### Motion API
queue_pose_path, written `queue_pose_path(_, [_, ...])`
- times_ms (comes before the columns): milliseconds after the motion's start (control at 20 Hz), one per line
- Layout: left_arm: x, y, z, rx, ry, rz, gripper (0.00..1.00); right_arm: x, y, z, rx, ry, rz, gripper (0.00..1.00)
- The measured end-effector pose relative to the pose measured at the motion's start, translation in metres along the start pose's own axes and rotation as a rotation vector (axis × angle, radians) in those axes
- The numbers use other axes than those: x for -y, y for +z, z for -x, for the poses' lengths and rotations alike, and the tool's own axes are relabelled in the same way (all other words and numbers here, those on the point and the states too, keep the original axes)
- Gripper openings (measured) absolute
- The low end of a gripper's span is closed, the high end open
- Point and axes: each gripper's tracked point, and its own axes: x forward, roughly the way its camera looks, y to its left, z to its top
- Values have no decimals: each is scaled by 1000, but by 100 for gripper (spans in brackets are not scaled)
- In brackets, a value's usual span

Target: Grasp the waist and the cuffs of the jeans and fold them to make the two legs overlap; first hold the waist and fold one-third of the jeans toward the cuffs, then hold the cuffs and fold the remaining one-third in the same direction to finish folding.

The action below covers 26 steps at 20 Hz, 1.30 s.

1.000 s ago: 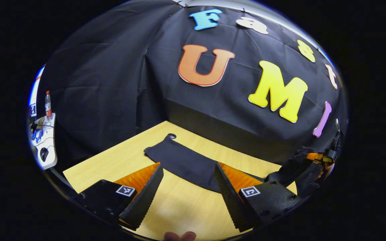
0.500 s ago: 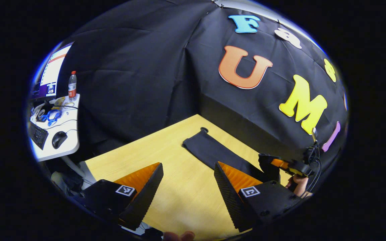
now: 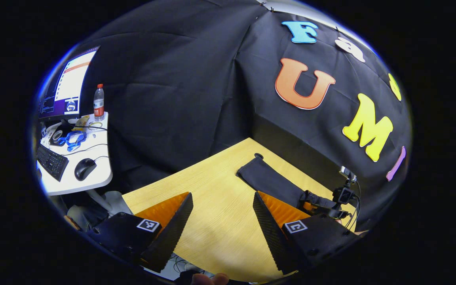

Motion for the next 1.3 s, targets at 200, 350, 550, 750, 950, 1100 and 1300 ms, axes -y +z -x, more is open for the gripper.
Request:
queue_pose_path(200, [15,7,-20,-7,-60,4,98,-19,31,44,57,105,-40,67])
queue_pose_path(350, [27,9,-41,-19,-115,41,98,-11,62,98,124,111,-57,84])
queue_pose_path(550, [37,-5,-91,-79,-199,178,98,-4,88,183,202,127,-22,92])
queue_pose_path(750, [52,-24,-159,-211,-281,473,98,13,87,252,220,110,15,94])
queue_pose_path(950, [58,-38,-222,-308,-270,724,99,64,72,294,236,-6,-8,95])
queue_pose_path(1100, [60,-39,-261,-328,-243,793,98,103,55,313,217,-96,-82,95])
queue_pose_path(1300, [60,-51,-297,-357,-200,820,98,137,36,332,199,-171,-180,96])
